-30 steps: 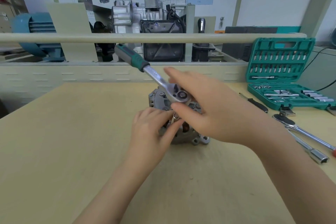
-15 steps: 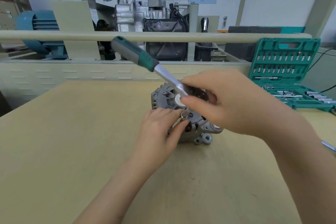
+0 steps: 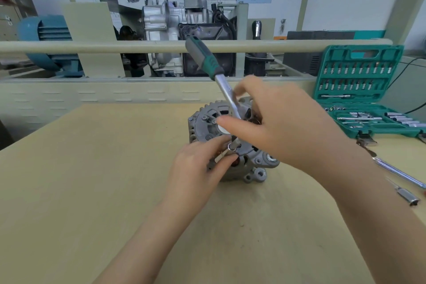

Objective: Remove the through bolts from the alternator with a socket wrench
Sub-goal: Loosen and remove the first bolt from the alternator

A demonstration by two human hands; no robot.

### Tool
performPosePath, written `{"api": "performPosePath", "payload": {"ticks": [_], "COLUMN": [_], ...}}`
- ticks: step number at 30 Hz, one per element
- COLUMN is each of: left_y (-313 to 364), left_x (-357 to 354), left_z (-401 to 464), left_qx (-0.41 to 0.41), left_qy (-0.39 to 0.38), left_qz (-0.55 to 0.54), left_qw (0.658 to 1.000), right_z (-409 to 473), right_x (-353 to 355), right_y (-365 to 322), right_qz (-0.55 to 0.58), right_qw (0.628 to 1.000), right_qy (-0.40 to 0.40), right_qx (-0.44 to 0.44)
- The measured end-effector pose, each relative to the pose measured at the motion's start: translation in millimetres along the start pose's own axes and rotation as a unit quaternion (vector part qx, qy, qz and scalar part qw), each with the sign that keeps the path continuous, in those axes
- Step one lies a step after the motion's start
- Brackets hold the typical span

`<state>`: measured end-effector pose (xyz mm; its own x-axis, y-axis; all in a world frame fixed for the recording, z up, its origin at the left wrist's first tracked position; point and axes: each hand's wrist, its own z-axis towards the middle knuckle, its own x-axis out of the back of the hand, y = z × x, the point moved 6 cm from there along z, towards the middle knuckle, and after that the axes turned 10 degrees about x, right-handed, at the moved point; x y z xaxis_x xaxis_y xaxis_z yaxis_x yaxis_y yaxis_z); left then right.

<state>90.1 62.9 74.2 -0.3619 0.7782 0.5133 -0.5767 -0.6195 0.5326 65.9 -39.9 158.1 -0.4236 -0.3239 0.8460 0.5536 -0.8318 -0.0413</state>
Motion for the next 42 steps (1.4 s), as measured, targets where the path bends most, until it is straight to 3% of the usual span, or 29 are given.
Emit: {"api": "performPosePath", "payload": {"ticks": [5, 10, 12, 18, 30, 38, 42], "left_y": [0, -15, -19, -14, -8, -6, -4], "left_x": [-1, 0, 0, 6, 8, 10, 9], "left_z": [1, 4, 5, 6, 7, 2, 3], "left_qx": [-0.024, 0.037, 0.065, 0.038, 0.025, -0.010, -0.012], "left_qy": [-0.052, -0.133, -0.141, -0.109, -0.023, -0.009, 0.009], "left_qz": [-0.003, -0.110, -0.150, -0.137, -0.052, -0.048, -0.016], "left_qw": [0.998, 0.984, 0.976, 0.984, 0.998, 0.999, 1.000], "right_z": [0, -2, -2, -1, -8, -6, -6], "right_x": [3, -5, -4, 9, 10, 3, 10], "right_y": [-8, 8, 16, 10, -5, -17, -16], "right_qz": [-0.023, 0.124, 0.100, -0.019, -0.127, -0.049, -0.092], "right_qw": [0.999, 0.988, 0.991, 0.998, 0.987, 0.988, 0.990], "right_qy": [0.028, -0.082, -0.081, -0.034, -0.070, -0.105, -0.079], "right_qx": [0.021, 0.050, 0.041, 0.055, 0.071, 0.097, 0.070]}}
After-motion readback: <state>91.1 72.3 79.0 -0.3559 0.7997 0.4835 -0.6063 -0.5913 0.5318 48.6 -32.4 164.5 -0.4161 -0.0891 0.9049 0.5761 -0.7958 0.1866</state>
